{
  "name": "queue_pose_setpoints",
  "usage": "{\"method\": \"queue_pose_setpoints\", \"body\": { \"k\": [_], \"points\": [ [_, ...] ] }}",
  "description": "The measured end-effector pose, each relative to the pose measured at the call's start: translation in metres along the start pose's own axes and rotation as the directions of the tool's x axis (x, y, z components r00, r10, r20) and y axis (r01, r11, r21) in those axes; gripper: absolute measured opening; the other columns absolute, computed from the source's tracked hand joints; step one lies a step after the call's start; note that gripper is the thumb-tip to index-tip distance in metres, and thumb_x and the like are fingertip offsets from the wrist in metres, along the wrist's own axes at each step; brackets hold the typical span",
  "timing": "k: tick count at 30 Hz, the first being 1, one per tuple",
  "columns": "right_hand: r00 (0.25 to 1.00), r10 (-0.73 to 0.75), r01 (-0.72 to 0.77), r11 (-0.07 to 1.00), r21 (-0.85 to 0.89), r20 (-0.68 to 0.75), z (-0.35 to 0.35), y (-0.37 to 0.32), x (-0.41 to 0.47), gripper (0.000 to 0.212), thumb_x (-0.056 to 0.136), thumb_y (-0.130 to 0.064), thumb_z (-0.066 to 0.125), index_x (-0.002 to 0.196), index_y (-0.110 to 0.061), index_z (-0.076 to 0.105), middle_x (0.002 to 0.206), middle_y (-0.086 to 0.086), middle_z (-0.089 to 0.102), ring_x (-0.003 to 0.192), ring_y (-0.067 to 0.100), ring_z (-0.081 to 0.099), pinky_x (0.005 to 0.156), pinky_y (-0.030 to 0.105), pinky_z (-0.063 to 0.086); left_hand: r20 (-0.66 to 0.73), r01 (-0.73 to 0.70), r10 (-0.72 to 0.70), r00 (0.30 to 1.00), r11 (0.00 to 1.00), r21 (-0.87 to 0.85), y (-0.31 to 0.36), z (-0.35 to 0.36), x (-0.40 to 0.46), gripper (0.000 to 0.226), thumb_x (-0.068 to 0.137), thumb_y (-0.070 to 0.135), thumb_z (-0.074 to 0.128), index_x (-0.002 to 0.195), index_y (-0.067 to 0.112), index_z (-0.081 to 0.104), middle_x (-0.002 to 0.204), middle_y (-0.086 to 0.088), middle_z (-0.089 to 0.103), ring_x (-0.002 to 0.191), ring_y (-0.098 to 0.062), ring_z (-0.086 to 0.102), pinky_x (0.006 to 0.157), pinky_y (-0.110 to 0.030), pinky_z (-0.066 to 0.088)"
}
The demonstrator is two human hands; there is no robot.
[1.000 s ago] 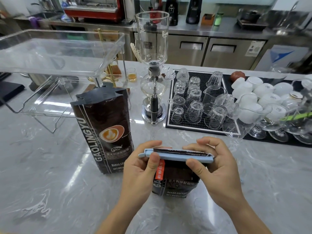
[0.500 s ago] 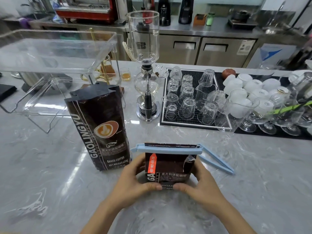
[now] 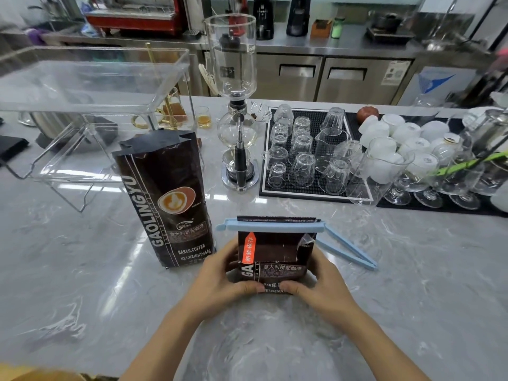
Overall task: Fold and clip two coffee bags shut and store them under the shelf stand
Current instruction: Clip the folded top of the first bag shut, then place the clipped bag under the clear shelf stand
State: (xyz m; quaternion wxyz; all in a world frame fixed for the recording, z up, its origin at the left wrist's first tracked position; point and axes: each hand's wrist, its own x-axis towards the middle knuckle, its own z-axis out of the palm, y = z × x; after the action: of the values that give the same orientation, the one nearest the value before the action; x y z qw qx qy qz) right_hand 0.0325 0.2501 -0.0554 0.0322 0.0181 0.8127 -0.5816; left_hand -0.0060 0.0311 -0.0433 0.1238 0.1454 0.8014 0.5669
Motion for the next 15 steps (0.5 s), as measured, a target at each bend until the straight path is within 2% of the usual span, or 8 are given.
{"method": "queue_pose_setpoints", "body": {
  "k": [6, 11, 15],
  "points": [
    [0.999, -0.008, 0.010, 0.999, 0.034, -0.048, 0.005, -0.001, -0.003, 0.064, 0.065, 0.002, 0.085, 0.110, -0.035, 0.059, 0.107, -0.014, 0.071, 0.105, 0.004, 0.065, 0.083, 0.013, 0.051, 0.042, -0.029, 0.026, 0.999, 0.996, 0.080, 0.006, -0.011, -0.004, 0.071, 0.061, 0.005, 0.089, 0.115, 0.035, 0.055, 0.109, 0.028, 0.069, 0.102, 0.005, 0.066, 0.087, -0.009, 0.048],
    [0.997, -0.021, 0.023, 0.999, 0.029, -0.077, 0.017, -0.018, -0.009, 0.065, 0.062, 0.000, 0.088, 0.111, -0.032, 0.061, 0.105, -0.013, 0.072, 0.101, 0.006, 0.067, 0.083, 0.015, 0.051, 0.023, -0.052, 0.051, 0.998, 0.998, 0.047, 0.008, -0.031, -0.015, 0.074, 0.060, 0.005, 0.090, 0.123, 0.029, 0.058, 0.109, 0.018, 0.073, 0.105, -0.002, 0.068, 0.094, -0.021, 0.052],
    [0.995, -0.044, 0.047, 0.998, 0.029, -0.095, 0.028, -0.040, -0.013, 0.065, 0.060, 0.002, 0.088, 0.110, -0.031, 0.061, 0.103, -0.016, 0.072, 0.096, 0.000, 0.067, 0.081, 0.012, 0.050, 0.004, -0.091, 0.091, 0.996, 0.995, 0.050, 0.014, -0.050, -0.025, 0.078, 0.059, 0.009, 0.092, 0.127, 0.025, 0.057, 0.109, 0.017, 0.073, 0.105, -0.003, 0.068, 0.092, -0.021, 0.052]
  ]
}}
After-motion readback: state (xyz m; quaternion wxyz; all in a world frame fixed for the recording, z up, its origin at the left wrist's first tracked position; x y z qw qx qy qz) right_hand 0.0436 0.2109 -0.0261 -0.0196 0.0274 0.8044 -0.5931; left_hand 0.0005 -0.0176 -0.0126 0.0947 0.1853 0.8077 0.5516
